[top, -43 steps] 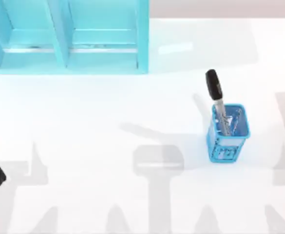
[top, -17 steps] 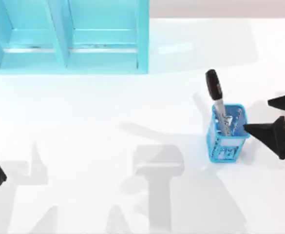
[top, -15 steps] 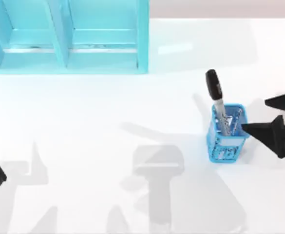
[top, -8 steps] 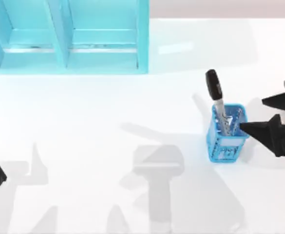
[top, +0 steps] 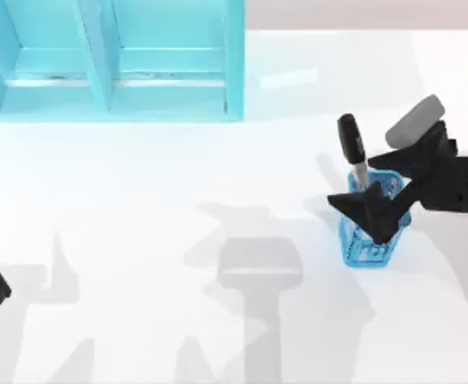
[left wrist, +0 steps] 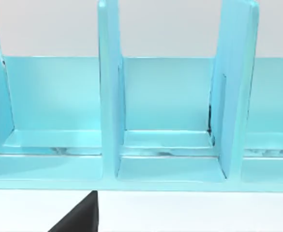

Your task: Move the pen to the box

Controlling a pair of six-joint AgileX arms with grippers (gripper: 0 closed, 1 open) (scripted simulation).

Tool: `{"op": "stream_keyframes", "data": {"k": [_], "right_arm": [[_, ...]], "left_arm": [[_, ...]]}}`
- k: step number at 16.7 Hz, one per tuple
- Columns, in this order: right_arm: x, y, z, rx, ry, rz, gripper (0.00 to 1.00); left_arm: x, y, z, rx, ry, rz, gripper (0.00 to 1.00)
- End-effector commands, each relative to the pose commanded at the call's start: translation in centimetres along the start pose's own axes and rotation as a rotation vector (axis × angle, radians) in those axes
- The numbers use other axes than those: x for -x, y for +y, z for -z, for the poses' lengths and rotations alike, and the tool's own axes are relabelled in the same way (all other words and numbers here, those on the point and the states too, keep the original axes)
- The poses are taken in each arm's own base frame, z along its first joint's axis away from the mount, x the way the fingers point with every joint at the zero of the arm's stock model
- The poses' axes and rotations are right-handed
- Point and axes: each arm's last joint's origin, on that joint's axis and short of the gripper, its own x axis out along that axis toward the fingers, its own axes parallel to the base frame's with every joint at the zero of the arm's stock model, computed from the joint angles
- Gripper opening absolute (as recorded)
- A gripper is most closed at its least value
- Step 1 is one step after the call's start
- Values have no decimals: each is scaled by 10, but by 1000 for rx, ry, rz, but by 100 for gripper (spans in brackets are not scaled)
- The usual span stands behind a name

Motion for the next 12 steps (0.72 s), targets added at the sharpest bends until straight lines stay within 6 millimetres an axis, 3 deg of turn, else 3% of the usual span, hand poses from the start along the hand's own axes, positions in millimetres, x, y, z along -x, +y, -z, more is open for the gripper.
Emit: {"op": "stream_keyframes", "data": {"k": [2, 6, 12], "right_arm": [[-13, 3, 2, -3, 4, 0, 100], [-15, 4, 2, -3, 4, 0, 100], [-15, 4, 2, -3, 4, 0, 55]], "left_arm": [[0, 0, 0, 0, 0, 0, 100], [0, 0, 0, 0, 0, 0, 100], [0, 0, 0, 0, 0, 0, 100]]}}
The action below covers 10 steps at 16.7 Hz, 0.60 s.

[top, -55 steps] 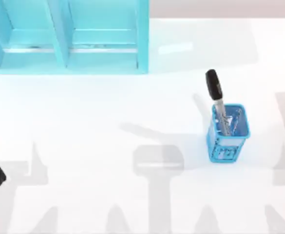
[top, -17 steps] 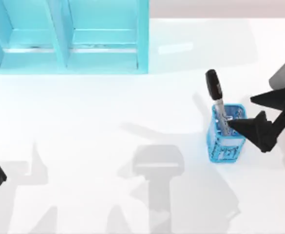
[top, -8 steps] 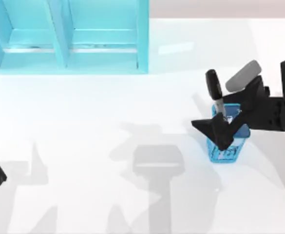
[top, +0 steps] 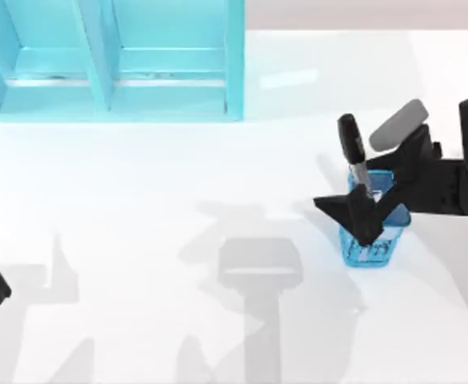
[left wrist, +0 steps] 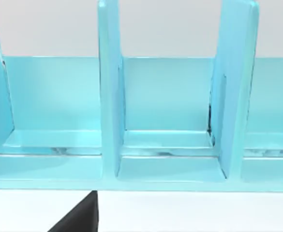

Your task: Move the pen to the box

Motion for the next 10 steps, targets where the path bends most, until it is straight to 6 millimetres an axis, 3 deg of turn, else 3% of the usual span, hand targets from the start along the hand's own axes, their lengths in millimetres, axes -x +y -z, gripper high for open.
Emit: {"op": "stream_keyframes", "data": {"k": [7, 10], "right_arm": [[0, 0, 0, 0, 0, 0, 2], [0, 0, 0, 0, 0, 0, 0]], "left_arm": [[0, 0, 0, 0, 0, 0, 100], [0, 0, 0, 0, 0, 0, 100]]}}
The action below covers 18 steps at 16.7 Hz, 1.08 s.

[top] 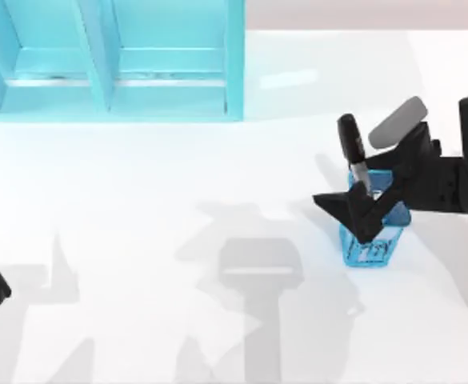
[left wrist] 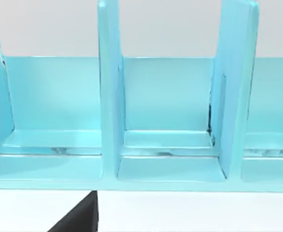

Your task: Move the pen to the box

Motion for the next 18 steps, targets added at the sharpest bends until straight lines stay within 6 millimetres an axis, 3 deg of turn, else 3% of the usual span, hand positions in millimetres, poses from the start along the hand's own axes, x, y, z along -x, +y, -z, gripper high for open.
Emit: {"op": "stream_keyframes", "data": {"k": [7, 10, 14, 18], "right_arm": [[1, 0, -4, 3, -8, -4, 0], [8, -11, -12, 15, -9, -2, 0], [38, -41, -30, 10, 15, 2, 0], [90, -64, -45, -43, 56, -19, 0]], "left_arm": [[0, 0, 0, 0, 0, 0, 100], [0, 0, 0, 0, 0, 0, 100], [0, 0, 0, 0, 0, 0, 100], [0, 0, 0, 0, 0, 0, 100]]}}
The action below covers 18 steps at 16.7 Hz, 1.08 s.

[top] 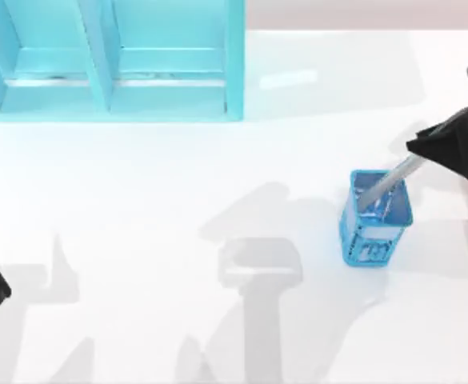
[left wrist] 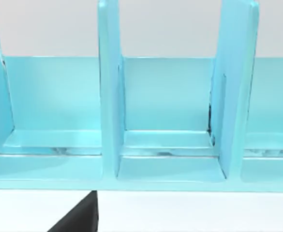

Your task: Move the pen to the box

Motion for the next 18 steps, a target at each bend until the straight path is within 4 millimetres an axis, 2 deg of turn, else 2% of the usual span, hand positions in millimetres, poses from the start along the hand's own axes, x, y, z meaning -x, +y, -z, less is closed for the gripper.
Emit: {"op": "stream_keyframes", "data": {"k": [4, 7, 9, 14, 18], "right_arm": [[59, -3, -16, -7, -19, -8, 0], [92, 3, -27, 31, -54, 9, 0], [100, 5, -30, 45, -64, 15, 0], [98, 5, -30, 40, -59, 10, 0], [127, 4, -37, -3, -3, 141, 0]], "left_arm": [[0, 0, 0, 0, 0, 0, 100], [0, 0, 0, 0, 0, 0, 100], [0, 0, 0, 0, 0, 0, 100], [0, 0, 0, 0, 0, 0, 100], [0, 0, 0, 0, 0, 0, 100]]}}
